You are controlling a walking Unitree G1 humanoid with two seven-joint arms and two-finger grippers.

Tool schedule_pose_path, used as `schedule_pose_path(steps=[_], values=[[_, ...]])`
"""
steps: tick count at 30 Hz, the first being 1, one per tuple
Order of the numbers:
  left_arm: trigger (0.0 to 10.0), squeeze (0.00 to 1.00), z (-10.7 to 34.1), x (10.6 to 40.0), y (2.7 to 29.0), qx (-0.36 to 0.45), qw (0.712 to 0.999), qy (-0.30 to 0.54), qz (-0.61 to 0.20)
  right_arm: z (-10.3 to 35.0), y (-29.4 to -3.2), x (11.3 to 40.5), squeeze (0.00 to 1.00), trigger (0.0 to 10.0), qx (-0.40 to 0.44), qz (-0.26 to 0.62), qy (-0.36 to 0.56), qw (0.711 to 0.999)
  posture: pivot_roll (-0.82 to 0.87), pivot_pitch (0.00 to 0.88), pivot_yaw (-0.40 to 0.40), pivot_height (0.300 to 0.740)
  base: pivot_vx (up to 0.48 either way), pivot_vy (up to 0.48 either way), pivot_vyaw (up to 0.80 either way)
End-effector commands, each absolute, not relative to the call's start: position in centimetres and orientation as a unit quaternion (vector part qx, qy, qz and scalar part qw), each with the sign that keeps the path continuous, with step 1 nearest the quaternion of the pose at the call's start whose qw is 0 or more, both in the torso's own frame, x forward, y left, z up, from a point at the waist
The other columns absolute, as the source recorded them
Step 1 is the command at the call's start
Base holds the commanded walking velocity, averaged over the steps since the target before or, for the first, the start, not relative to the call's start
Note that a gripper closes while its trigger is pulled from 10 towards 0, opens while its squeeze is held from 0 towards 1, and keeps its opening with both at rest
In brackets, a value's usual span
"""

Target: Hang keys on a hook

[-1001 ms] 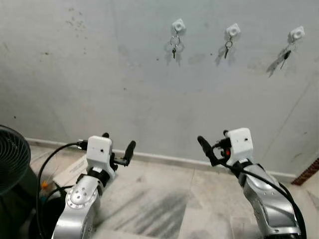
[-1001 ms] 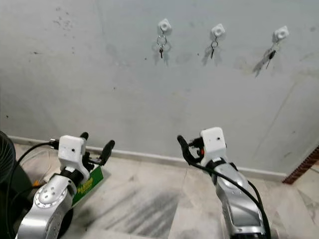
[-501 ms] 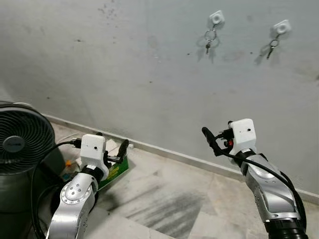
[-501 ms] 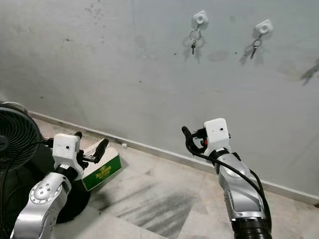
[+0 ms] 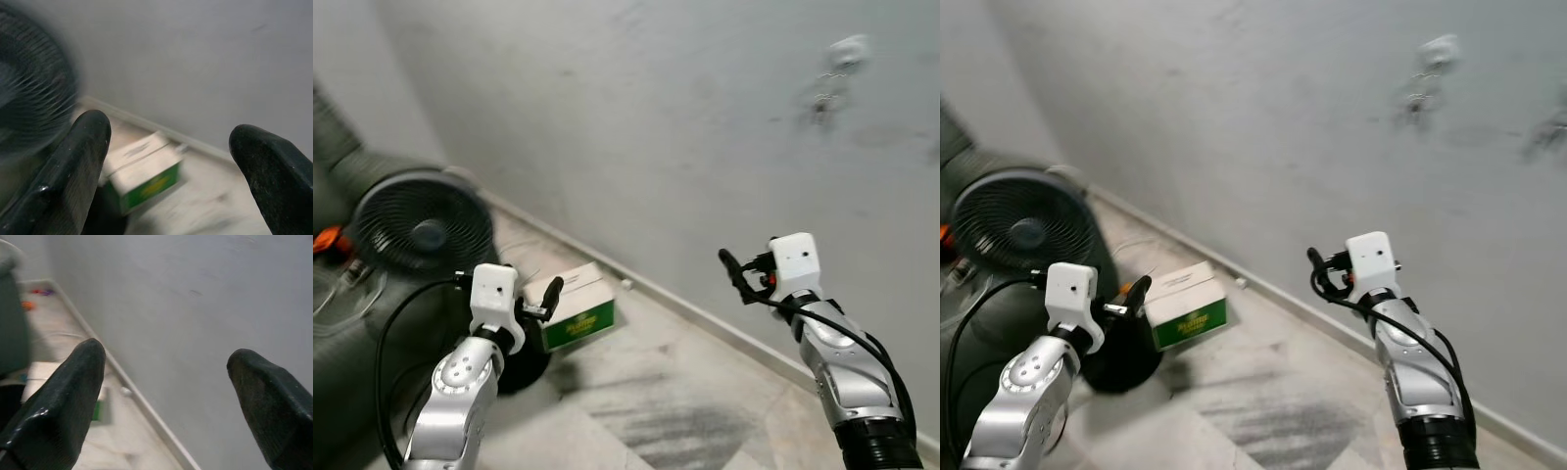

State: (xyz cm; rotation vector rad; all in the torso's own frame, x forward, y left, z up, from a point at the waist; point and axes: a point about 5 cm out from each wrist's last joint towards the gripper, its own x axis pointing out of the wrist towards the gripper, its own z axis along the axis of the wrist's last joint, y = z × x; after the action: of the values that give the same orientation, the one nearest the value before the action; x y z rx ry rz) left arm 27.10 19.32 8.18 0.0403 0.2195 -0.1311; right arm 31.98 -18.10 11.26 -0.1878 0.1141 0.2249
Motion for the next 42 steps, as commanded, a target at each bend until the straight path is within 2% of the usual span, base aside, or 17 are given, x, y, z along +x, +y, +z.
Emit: schedule_pose_path(steps=[1, 13, 15, 24, 29, 35, 37, 39, 42], values=[[10.0, 0.0, 7.9, 27.4, 19.8, 0.017, 0.992, 0.111, -0.06, 11.2, -18.9, 32.3, 0.0, 10.0, -0.102, 0.1, 0.056, 0.988, 0.03, 0.0, 0.014, 0.74, 0.0, 0.0, 0.8], [10.0, 0.0, 4.6, 27.6, 22.0, 0.014, 0.984, 0.177, -0.032, 8.6, -20.2, 33.0, 0.0, 10.0, -0.098, 0.057, 0.107, 0.988, 0.03, 0.0, 0.001, 0.74, 0.0, 0.0, 0.8], [10.0, 0.0, 2.2, 27.3, 23.6, 0.02, 0.975, 0.221, 0.005, 5.6, -21.1, 32.5, 0.0, 10.0, -0.093, 0.02, 0.178, 0.979, 0.01, 0.0, -0.001, 0.74, 0.0, 0.0, 0.76], [10.0, 0.0, -0.4, 26.3, 24.3, 0.027, 0.961, 0.273, 0.036, 2.0, -22.1, 30.6, 0.0, 10.0, -0.076, -0.031, 0.257, 0.963, 0.01, 0.0, -0.01, 0.74, 0.0, 0.0, 0.6], [10.0, 0.0, -3.3, 24.1, 23.6, 0.004, 0.937, 0.343, 0.062, -1.1, -21.9, 28.1, 0.0, 10.0, -0.056, -0.061, 0.33, 0.94, 0.02, 0.0, -0.029, 0.74, 0.0, 0.0, 0.5], [10.0, 0.0, -6.6, 20.4, 22.1, 0.009, 0.899, 0.436, 0.049, -4.5, -21.6, 24.2, 0.0, 10.0, -0.098, -0.033, 0.412, 0.905, 0.02, 0.0, -0.037, 0.74, 0.0, 0.0, 0.0], [10.0, 0.0, -6.9, 20.1, 22.0, 0.01, 0.896, 0.442, 0.048, -4.9, -21.7, 23.7, 0.0, 10.0, -0.107, -0.03, 0.422, 0.9, 0.01, 0.0, -0.042, 0.74, 0.0, 0.0, 0.0], [10.0, 0.0, -7.7, 19.0, 21.0, 0.02, 0.885, 0.464, 0.033, -6.5, -22.2, 21.0, 0.0, 10.0, -0.129, -0.021, 0.467, 0.875, 0.01, 0.0, -0.045, 0.74, 0.0, 0.0, 0.0], [10.0, 0.0, -8.0, 18.6, 20.1, 0.034, 0.881, 0.472, 0.005, -7.1, -22.1, 19.9, 0.0, 10.0, -0.131, -0.005, 0.479, 0.868, 0.01, 0.0, -0.043, 0.74, 0.0, 0.0, 0.0]])
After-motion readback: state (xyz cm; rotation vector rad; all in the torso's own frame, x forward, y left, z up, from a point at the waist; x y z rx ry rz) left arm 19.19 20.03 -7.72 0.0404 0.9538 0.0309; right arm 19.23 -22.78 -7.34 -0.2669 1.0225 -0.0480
